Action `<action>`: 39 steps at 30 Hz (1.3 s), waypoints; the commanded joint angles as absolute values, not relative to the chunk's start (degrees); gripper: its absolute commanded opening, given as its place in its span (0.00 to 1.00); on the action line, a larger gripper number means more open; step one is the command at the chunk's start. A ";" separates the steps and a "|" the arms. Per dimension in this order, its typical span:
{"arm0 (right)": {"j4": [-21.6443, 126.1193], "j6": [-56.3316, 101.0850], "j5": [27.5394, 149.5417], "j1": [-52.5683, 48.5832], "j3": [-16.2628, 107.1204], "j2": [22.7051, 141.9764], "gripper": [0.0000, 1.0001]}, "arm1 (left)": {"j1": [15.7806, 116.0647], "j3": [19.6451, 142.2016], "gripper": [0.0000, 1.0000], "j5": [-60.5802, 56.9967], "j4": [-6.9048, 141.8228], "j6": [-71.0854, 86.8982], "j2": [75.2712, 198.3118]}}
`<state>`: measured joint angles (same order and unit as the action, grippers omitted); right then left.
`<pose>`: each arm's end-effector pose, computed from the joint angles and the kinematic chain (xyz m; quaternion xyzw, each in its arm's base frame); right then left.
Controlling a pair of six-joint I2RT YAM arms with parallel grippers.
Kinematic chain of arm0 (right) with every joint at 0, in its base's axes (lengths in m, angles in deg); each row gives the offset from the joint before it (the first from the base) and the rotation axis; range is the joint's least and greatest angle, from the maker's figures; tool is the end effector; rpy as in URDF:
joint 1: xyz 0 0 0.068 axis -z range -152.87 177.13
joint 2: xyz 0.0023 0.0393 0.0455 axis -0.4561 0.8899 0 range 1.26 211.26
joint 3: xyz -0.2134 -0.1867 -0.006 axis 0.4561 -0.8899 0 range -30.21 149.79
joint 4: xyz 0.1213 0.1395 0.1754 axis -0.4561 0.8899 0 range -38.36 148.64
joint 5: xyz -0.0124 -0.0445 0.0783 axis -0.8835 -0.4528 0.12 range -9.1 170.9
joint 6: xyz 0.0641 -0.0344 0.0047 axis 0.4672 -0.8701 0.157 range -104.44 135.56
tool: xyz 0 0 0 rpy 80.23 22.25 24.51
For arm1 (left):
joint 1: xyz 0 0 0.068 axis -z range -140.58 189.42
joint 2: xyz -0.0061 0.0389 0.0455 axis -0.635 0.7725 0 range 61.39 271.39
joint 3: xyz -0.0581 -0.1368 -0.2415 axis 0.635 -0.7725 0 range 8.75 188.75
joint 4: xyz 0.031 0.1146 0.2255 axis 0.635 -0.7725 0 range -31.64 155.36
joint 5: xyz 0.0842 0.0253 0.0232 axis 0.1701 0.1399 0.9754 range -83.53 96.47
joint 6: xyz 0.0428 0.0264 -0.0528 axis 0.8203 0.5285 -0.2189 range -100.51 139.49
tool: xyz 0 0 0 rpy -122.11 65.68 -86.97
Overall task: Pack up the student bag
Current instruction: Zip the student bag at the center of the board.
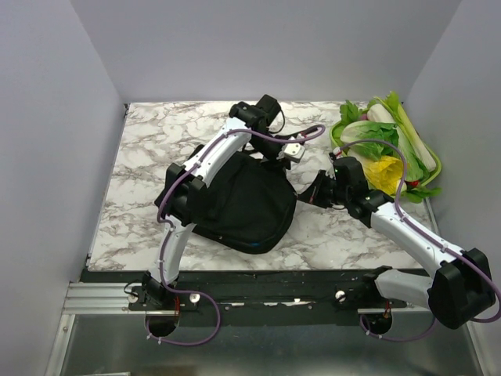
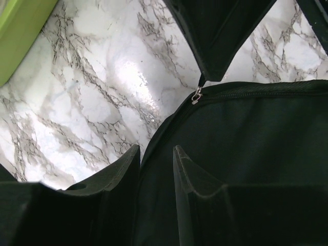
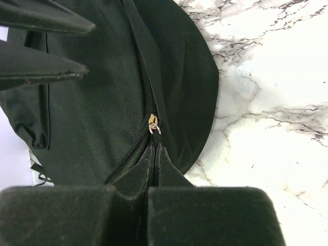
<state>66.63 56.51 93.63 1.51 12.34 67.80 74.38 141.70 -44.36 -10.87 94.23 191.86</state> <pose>0.2248 0.1227 0.2403 0.0722 0.8953 0.3186 0.3029 0.3543 -0.3049 0.2851 0.7660 0.4652 -0.3561 0.2646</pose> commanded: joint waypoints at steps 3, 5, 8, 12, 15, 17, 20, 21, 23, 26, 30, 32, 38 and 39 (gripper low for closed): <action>65.35 56.17 94.35 1.38 11.72 66.39 0.01 | 75.81 140.41 0.40 -46.53 -18.05 95.52 191.98; 65.27 56.08 94.35 1.30 11.54 66.21 0.01 | 75.90 140.68 0.41 -46.09 -16.40 94.11 192.87; 65.09 56.26 94.35 1.29 11.28 65.77 0.01 | 75.90 140.85 0.42 -45.56 -14.80 92.79 193.92; 64.91 56.52 94.43 1.29 10.93 65.16 0.01 | 75.99 141.91 0.43 -43.99 -15.06 92.79 195.59; 64.74 56.69 94.17 1.38 10.75 64.98 0.01 | 76.25 143.83 0.45 -43.28 -17.52 93.49 197.52; 64.48 56.87 94.35 1.29 10.66 64.72 0.01 | 76.42 145.33 0.46 -42.40 -18.57 93.40 198.40; 64.04 57.13 94.79 1.29 10.58 64.63 0.01 | 76.95 144.81 0.47 -41.08 -16.66 92.70 199.02; 64.03 57.13 94.96 1.38 10.66 64.54 0.01 | 77.13 144.55 0.48 -40.99 -15.86 91.57 199.02; 64.03 57.22 95.14 1.29 10.66 64.28 0.01 | 77.39 143.58 0.50 -40.29 -13.76 90.94 199.02; 64.12 57.13 95.31 1.29 10.75 64.19 0.01 | 78.01 143.67 0.49 -39.33 -13.04 91.20 199.72; 64.39 57.13 94.70 1.29 10.49 63.75 0.01 | 78.36 145.33 0.25 -39.06 -13.05 90.94 200.78; 64.30 57.22 94.26 1.29 10.05 63.49 0.01 | 78.27 145.07 0.00 -38.53 -9.38 87.70 200.52; 64.03 57.66 92.94 1.29 9.26 63.58 0.01 | 76.78 142.08 0.00 -37.30 5.29 76.11 197.53; 64.03 57.75 93.03 1.29 9.34 63.66 0.01 | 76.17 142.00 0.00 -37.04 7.07 73.30 197.18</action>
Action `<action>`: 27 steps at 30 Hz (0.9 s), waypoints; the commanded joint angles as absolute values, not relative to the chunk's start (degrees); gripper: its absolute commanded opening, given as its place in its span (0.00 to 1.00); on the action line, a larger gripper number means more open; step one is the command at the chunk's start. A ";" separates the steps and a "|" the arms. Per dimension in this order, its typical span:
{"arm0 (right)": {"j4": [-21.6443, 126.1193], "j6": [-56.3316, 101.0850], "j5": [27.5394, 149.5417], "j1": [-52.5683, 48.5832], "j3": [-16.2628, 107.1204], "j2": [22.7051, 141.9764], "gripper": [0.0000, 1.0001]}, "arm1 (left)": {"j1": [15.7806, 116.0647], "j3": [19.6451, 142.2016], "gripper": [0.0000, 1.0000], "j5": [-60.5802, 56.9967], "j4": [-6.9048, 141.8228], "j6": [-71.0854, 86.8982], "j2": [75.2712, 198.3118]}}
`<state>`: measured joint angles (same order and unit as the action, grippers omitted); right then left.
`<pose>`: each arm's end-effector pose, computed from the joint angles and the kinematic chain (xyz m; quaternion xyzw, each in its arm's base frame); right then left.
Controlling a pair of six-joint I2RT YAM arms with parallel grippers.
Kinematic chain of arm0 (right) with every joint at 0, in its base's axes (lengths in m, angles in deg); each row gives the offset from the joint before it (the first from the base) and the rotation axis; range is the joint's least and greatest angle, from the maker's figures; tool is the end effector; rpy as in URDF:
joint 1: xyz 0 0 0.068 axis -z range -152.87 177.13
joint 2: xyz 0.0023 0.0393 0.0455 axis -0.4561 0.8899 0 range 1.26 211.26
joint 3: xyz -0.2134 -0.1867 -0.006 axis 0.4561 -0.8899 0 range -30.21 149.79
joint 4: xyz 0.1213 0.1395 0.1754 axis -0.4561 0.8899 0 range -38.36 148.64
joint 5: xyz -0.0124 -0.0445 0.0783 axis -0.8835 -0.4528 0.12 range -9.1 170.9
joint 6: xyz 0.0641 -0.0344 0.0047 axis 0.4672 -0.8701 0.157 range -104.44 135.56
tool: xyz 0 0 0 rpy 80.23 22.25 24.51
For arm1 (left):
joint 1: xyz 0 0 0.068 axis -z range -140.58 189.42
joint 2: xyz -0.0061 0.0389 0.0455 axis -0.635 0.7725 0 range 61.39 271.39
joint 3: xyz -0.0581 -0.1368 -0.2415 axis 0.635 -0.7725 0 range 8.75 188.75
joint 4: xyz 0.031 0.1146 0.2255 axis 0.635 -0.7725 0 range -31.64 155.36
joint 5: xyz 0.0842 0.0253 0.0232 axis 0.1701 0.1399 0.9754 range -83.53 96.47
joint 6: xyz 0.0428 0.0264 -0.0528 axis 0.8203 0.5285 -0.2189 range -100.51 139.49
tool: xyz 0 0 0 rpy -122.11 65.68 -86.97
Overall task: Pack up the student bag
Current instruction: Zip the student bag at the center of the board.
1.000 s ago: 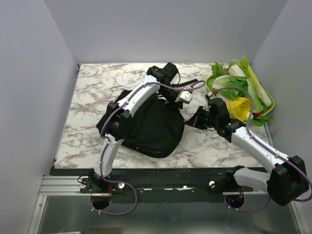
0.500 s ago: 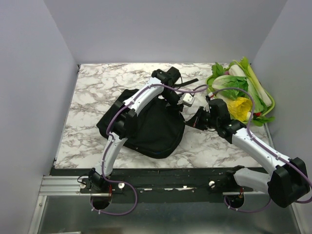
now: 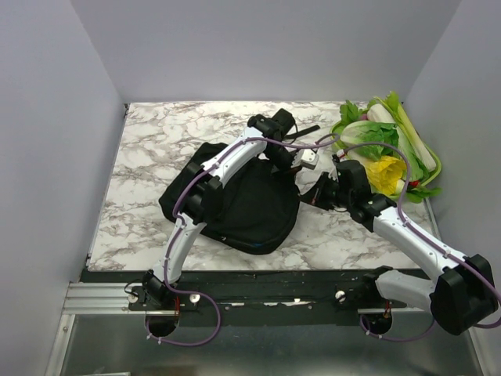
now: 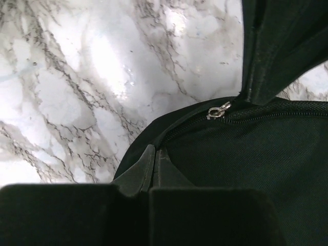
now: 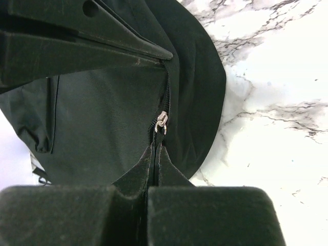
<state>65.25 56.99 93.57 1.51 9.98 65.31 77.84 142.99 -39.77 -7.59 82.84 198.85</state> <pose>0.2171 0.1189 0.2386 0.0741 0.8895 0.3254 0.3120 0.3578 -0.3395 0.2334 0.7382 0.5393 -0.3567 0.1922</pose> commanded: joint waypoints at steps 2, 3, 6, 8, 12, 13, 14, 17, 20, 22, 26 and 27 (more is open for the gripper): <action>64.03 57.84 93.03 1.29 9.26 63.66 0.01 | 75.55 141.91 0.00 -35.54 11.72 69.69 197.00; 64.03 57.84 93.03 1.29 9.00 63.75 0.01 | 74.85 142.00 0.00 -35.02 13.05 66.71 196.83; 63.51 58.10 93.21 1.12 8.29 64.01 0.01 | 73.53 142.26 0.00 -33.44 18.41 61.35 196.82; 63.42 58.36 93.29 0.77 8.03 64.10 0.01 | 71.95 143.57 0.00 -33.69 20.52 56.67 197.09; 64.12 58.19 92.68 0.59 7.32 63.14 0.01 | 69.49 144.90 0.00 -33.00 21.85 53.77 197.79; 64.56 57.84 92.42 0.59 7.32 62.26 0.01 | 69.05 144.81 0.00 -32.73 21.85 53.59 197.88; 65.43 57.75 92.15 0.59 7.32 61.91 0.01 | 68.35 144.90 0.00 -32.73 21.24 53.59 197.97; 66.49 57.57 92.50 0.50 7.06 60.59 0.01 | 67.72 144.20 0.00 -30.19 21.23 52.80 198.14; 66.76 57.75 93.11 -0.28 6.27 59.89 0.01 | 67.46 144.19 0.00 -26.06 22.20 50.78 198.76; 66.76 58.10 93.29 -1.07 5.57 59.97 0.01 | 66.76 143.85 0.03 -25.79 23.16 48.06 198.76; 67.20 58.28 93.20 -2.57 3.81 59.80 0.01 | 65.62 144.10 0.53 -32.77 20.74 46.29 198.23; 67.46 58.19 92.94 -2.66 3.55 59.45 0.01 | 65.53 144.11 0.60 -35.34 19.05 47.51 197.45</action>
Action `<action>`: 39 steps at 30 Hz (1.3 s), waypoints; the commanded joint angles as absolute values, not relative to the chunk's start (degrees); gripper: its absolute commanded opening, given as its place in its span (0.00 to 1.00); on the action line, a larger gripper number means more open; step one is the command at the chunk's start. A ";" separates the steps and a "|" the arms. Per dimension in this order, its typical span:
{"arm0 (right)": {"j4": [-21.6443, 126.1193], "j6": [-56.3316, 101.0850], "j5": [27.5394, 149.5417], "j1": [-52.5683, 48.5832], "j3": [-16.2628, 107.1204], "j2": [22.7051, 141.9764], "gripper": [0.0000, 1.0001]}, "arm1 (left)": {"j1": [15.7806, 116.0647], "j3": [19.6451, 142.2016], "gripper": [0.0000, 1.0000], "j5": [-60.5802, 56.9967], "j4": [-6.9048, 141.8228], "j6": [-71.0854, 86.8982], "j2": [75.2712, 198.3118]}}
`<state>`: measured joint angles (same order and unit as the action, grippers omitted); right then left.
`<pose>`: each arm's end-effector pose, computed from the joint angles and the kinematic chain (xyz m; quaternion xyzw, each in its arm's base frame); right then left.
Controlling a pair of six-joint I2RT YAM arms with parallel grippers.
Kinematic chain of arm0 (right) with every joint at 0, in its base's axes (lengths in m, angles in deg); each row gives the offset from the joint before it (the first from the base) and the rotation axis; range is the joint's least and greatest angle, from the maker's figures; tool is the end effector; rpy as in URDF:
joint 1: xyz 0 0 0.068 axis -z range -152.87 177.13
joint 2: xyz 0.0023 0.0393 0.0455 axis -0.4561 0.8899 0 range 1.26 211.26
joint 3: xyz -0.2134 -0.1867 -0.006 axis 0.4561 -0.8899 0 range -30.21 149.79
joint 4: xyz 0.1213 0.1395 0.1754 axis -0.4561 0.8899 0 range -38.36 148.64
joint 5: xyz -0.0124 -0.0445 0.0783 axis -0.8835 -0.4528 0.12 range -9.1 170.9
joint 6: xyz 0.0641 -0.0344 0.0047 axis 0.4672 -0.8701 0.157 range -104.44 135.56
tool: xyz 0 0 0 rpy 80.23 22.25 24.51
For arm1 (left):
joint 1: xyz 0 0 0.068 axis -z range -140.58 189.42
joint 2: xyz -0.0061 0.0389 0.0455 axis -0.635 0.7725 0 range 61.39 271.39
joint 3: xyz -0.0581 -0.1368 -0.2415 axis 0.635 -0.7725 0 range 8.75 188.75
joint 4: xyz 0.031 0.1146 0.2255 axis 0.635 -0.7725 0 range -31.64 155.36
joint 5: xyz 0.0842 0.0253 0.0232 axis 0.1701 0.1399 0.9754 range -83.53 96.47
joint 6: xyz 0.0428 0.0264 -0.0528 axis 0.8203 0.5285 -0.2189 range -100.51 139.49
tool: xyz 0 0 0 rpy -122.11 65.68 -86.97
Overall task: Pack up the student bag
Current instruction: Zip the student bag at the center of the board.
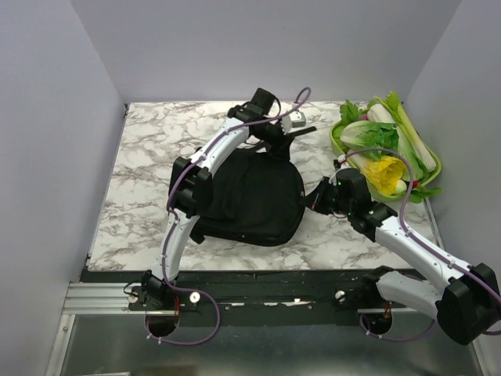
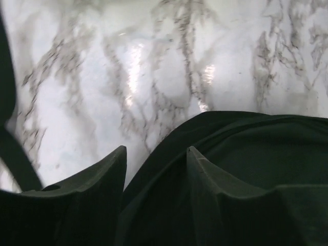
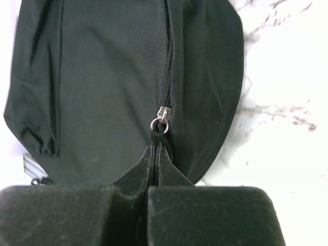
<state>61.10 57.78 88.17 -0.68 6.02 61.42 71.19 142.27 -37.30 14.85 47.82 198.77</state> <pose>0.2059 0.1173 0.2368 0.0803 0.8755 0.3173 0.3555 0.4307 -0.3159 0.2478 0.5411 0.7076 -0.3632 0.2731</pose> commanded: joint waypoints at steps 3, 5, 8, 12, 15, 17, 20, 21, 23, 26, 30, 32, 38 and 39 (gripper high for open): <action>68.16 57.75 92.50 -2.66 4.16 59.00 0.01 | 66.58 140.42 0.71 -39.23 19.03 48.49 194.38; 68.60 57.49 92.59 -2.66 5.21 59.27 0.01 | 67.89 138.22 0.70 -39.93 19.13 48.92 193.58; 68.96 57.22 92.24 -2.66 6.61 60.06 0.01 | 70.35 137.95 0.71 -45.02 14.58 54.78 193.13; 69.05 58.01 91.19 -2.66 6.80 59.97 0.01 | 73.69 136.64 0.73 -47.76 11.30 62.45 192.78; 67.99 58.71 90.57 -2.66 5.05 59.36 0.01 | 75.97 136.46 0.76 -49.78 11.57 64.04 193.39; 66.77 59.50 89.78 -2.66 3.82 58.83 0.01 | 77.21 138.03 0.77 -49.17 10.43 64.74 194.71; 65.97 59.86 88.29 -2.66 2.32 58.21 0.01 | 79.15 140.41 0.75 -46.45 8.67 67.03 197.08; 65.88 59.86 88.20 -2.66 2.31 58.13 0.01 | 79.32 140.68 0.75 -45.92 8.40 67.73 197.52; 65.79 59.68 88.20 -2.66 2.84 58.21 0.01 | 79.94 140.68 0.70 -43.56 7.62 69.92 198.14; 65.79 59.51 87.93 -2.66 3.37 58.21 0.01 | 80.38 140.42 0.56 -41.00 6.03 73.52 198.49; 65.97 59.24 87.40 -2.57 4.16 58.39 0.01 | 80.38 140.41 0.45 -36.70 5.50 75.29 199.37; 65.97 59.16 87.32 -2.57 4.68 58.74 0.01 | 80.38 140.76 0.44 -35.72 5.59 75.38 200.25; 65.09 59.24 86.52 -2.31 6.09 61.02 0.01 | 80.12 141.38 0.00 -32.47 12.68 69.78 201.48; 64.65 59.42 86.09 -2.31 6.44 61.72 0.01 | 80.03 141.64 0.00 -31.86 14.01 68.19 201.57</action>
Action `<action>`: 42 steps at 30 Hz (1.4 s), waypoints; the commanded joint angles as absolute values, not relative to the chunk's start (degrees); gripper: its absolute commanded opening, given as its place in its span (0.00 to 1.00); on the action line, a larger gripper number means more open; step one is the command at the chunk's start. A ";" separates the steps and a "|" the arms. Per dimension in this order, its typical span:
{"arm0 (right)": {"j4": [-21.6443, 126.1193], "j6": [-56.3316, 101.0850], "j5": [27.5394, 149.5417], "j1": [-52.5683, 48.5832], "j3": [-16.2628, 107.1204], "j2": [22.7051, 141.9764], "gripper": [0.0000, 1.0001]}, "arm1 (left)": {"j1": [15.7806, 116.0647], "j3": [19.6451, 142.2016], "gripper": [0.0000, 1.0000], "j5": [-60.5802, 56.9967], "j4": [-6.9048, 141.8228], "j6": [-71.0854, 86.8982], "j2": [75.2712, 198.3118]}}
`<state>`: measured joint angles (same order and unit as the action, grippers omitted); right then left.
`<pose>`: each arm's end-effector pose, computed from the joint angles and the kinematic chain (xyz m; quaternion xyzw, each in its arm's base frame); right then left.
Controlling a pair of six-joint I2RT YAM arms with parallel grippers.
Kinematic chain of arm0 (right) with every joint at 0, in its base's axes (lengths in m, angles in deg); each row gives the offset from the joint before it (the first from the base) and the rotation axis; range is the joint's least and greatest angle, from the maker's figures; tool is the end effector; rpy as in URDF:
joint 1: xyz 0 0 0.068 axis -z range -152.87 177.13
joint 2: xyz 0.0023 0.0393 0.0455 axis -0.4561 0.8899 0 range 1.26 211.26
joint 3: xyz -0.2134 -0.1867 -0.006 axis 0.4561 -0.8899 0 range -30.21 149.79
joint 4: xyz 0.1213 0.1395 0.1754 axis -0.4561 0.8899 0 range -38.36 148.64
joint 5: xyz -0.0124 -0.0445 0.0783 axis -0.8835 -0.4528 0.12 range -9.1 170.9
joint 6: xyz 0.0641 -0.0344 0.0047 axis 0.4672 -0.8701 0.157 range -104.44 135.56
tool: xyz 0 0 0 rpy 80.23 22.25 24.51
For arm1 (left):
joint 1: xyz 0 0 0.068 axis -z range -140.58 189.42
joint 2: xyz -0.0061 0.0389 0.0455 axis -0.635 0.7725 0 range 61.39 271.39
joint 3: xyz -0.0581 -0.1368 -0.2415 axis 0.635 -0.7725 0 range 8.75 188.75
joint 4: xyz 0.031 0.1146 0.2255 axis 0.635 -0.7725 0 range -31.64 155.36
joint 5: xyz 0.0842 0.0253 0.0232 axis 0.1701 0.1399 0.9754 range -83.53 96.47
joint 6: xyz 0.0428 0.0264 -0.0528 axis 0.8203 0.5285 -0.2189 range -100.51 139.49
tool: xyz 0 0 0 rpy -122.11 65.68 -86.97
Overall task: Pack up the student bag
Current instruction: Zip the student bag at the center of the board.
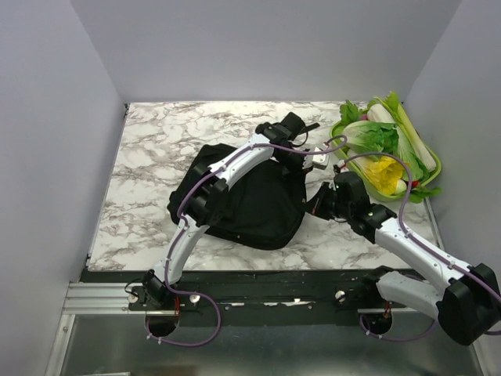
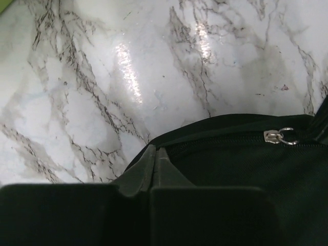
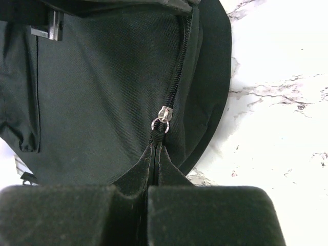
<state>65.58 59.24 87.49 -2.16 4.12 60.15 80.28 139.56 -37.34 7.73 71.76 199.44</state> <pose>0.1921 0.1158 0.2213 0.0877 0.8953 0.2996 0.3179 0.3645 -0.3707 0.2202 0.7134 0.5637 -0.3422 0.2370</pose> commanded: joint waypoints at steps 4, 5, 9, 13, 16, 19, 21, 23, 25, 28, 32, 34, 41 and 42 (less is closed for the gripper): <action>64.56 59.24 85.56 -2.13 8.90 63.48 0.01 | 78.01 141.65 0.00 -29.57 22.01 59.32 200.87; 64.65 59.16 85.56 -2.22 9.25 63.83 0.01 | 76.96 141.38 0.00 -28.09 25.07 55.82 200.69; 63.34 59.50 88.97 -2.40 9.52 65.16 0.01 | 75.46 141.38 0.00 -20.55 30.45 50.35 200.16; 63.07 60.56 89.25 -3.80 7.42 63.23 0.01 | 73.70 140.33 0.00 -15.86 34.76 45.25 199.55; 64.47 61.35 89.07 -4.33 5.83 60.51 0.01 | 72.47 139.36 0.00 -14.98 36.26 43.75 199.55; 65.44 61.62 88.99 -4.51 4.34 56.99 0.01 | 71.77 139.36 0.00 -15.94 36.00 42.79 199.29; 66.23 61.53 89.16 -4.51 4.16 55.93 0.01 | 71.68 139.27 0.00 -16.73 35.91 42.43 199.11; 66.76 60.74 89.16 -4.51 4.77 56.19 0.01 | 71.68 138.14 0.00 -19.00 35.91 41.73 198.32; 67.37 60.48 88.99 -4.59 5.65 57.06 0.15 | 71.77 137.08 0.00 -20.42 36.00 40.94 197.18; 67.90 60.21 87.76 -4.51 6.53 56.99 0.47 | 72.21 135.32 0.00 -22.44 35.91 40.40 195.86; 71.06 59.51 83.72 -4.51 8.38 54.10 0.59 | 72.29 133.82 0.00 -23.76 35.65 39.79 194.89; 72.73 59.59 81.26 -4.51 8.03 51.81 0.59 | 72.21 133.65 0.00 -24.12 34.95 40.14 194.37; 73.35 61.35 72.56 -3.45 4.34 48.10 0.38 | 72.03 129.88 0.05 -27.89 33.36 39.44 190.77; 73.00 61.27 71.42 -3.02 4.42 48.98 0.32 | 72.12 129.35 0.06 -28.59 33.45 39.35 190.24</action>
